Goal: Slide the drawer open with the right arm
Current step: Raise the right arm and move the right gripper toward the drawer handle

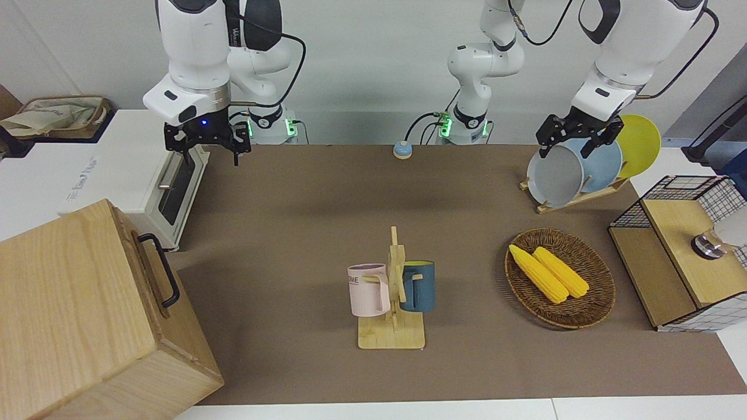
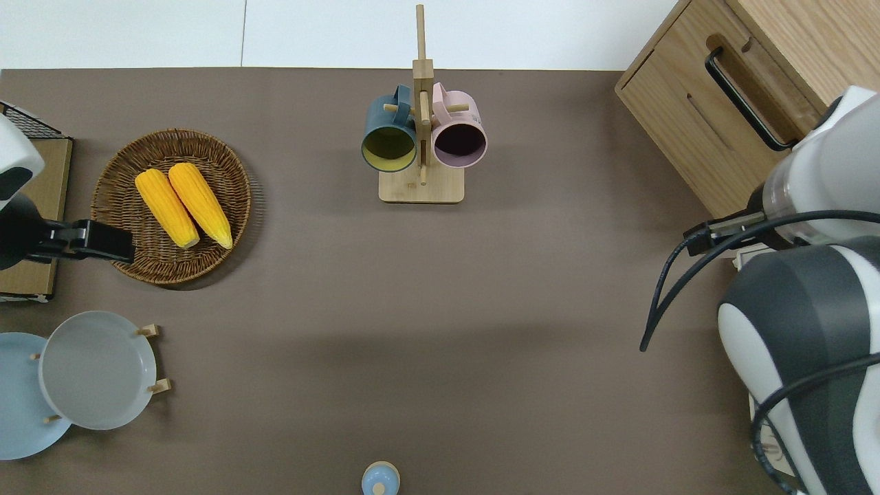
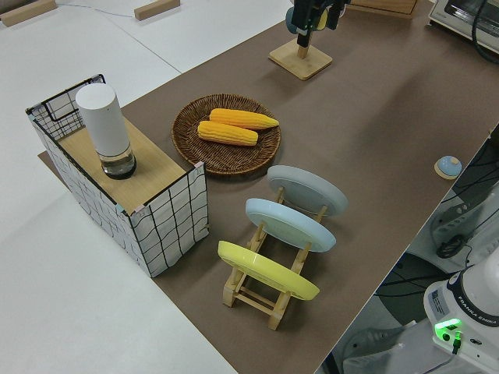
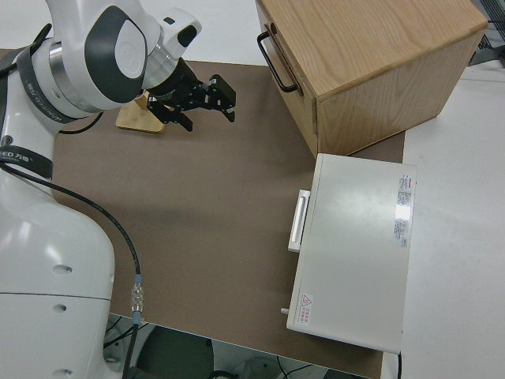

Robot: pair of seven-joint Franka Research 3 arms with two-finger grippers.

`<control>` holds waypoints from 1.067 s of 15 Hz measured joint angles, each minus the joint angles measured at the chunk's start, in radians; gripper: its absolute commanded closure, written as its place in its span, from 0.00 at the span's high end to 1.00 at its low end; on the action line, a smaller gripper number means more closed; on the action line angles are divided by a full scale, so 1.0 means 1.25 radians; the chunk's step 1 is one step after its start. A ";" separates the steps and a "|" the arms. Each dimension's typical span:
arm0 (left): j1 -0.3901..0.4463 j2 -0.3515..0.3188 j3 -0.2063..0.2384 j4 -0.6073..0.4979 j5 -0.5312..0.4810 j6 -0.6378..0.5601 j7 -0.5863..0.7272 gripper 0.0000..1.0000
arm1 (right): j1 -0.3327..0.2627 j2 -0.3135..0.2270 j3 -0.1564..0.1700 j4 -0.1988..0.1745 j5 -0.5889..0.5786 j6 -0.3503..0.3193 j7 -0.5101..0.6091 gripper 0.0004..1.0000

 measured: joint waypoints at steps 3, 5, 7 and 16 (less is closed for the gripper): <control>0.000 0.000 0.000 0.000 0.000 0.000 0.000 0.99 | 0.003 0.001 0.000 0.004 -0.020 0.000 0.000 0.98; 0.000 0.000 0.000 0.000 0.000 0.000 0.000 0.99 | 0.008 0.003 0.000 0.005 -0.032 0.001 0.000 0.98; 0.000 0.000 0.000 0.000 0.000 0.000 0.000 0.99 | 0.016 0.006 0.000 0.005 -0.041 0.001 0.000 0.98; 0.000 0.000 0.000 0.000 0.000 0.000 0.000 0.99 | 0.063 0.025 0.005 0.005 -0.144 0.032 0.011 0.98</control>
